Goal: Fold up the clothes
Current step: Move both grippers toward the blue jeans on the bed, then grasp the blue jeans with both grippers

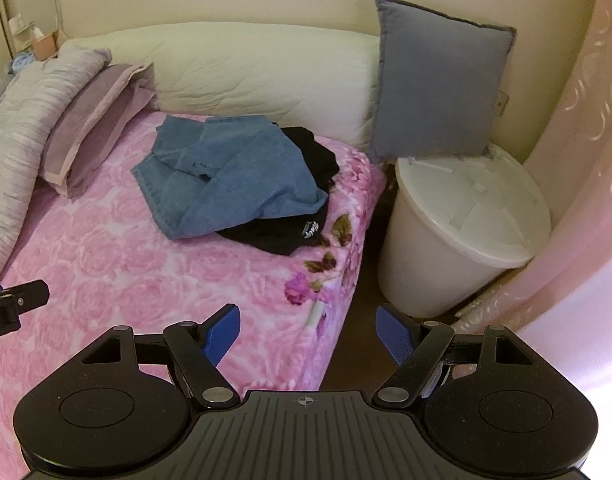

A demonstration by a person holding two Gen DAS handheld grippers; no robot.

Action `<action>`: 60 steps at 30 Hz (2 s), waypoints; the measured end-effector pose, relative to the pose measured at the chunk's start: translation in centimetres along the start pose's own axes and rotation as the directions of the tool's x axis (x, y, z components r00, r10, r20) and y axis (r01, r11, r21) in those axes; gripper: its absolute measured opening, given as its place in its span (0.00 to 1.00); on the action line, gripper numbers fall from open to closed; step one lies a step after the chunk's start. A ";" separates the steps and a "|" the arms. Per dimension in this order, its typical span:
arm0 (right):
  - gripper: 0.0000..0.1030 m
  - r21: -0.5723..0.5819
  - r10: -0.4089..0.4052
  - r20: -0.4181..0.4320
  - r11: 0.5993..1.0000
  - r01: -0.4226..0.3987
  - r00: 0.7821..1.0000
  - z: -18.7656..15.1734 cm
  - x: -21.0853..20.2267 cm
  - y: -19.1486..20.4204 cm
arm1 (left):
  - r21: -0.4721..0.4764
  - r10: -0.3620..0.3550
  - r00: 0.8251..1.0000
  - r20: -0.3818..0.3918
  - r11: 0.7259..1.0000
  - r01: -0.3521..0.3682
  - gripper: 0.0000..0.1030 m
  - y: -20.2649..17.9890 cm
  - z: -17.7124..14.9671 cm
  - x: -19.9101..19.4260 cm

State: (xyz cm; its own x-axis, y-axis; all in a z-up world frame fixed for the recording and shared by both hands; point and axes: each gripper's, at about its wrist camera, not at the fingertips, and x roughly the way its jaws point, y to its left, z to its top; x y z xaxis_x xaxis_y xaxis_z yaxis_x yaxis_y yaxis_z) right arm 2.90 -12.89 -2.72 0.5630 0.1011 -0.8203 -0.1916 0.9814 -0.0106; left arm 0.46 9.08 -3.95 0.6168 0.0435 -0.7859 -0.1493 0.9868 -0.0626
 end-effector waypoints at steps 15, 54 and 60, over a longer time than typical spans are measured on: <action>0.76 -0.043 0.036 -0.017 0.998 -0.037 0.999 2.9 3.2 -0.1 | -0.008 0.034 0.999 -0.014 0.999 -0.034 0.60 -0.6 2.3 2.1; 0.76 0.002 0.136 -0.220 0.990 -0.139 0.966 17.2 26.2 -7.2 | -0.166 -0.005 0.958 -0.286 0.985 -0.044 0.60 -4.3 13.3 25.8; 0.76 0.016 0.154 -0.266 0.988 -0.155 0.952 19.4 31.0 -6.8 | -0.224 -0.037 0.948 -0.316 0.974 -0.036 0.60 -4.0 15.2 31.3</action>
State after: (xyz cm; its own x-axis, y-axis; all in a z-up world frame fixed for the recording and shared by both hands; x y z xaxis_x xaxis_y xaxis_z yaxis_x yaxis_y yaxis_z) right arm 37.22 -13.27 -17.00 0.2926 0.2039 -0.9342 -0.2643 0.9562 0.1260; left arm 32.06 8.85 -18.96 0.3460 -0.0449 -0.9371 -0.3408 0.9246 -0.1702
